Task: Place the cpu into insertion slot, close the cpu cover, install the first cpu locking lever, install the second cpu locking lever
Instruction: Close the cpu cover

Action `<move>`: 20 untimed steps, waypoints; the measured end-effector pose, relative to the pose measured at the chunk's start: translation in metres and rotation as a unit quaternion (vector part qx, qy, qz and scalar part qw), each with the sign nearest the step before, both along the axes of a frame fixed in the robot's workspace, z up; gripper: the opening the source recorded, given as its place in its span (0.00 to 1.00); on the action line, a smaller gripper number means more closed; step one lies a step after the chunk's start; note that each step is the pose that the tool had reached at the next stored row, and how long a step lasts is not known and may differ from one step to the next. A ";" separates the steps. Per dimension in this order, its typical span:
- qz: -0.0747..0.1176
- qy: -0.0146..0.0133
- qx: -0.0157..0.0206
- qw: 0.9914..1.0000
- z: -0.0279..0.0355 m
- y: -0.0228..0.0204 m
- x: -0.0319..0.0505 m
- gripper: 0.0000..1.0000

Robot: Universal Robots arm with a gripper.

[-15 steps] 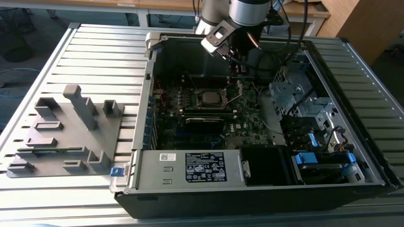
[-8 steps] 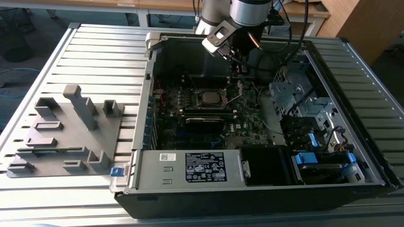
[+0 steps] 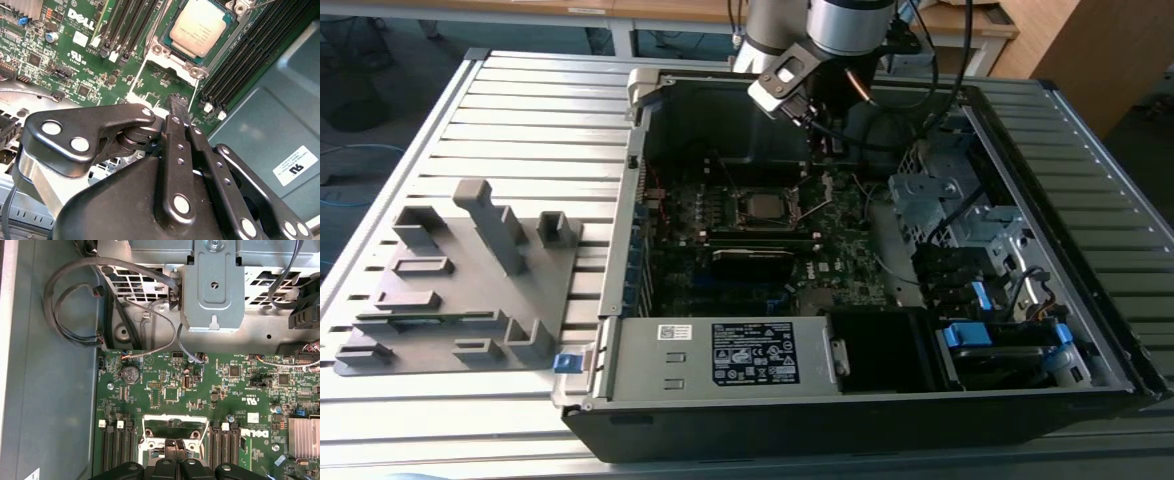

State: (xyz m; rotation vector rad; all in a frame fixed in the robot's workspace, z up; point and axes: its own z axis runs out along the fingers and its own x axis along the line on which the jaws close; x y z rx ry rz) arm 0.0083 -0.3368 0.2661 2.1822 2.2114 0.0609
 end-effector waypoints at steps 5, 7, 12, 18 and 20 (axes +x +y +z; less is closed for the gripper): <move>0.000 0.000 0.000 1.000 -0.0002 0.0000 0.0052 0.11; 0.000 0.000 0.000 1.000 -0.0003 0.0000 0.0079 0.11; 0.000 0.000 0.000 1.000 -0.0004 0.0001 0.0152 0.11; 0.000 0.000 0.000 1.000 -0.0007 0.0003 0.0242 0.11; 0.000 0.000 0.000 1.000 -0.0009 0.0004 0.0276 0.11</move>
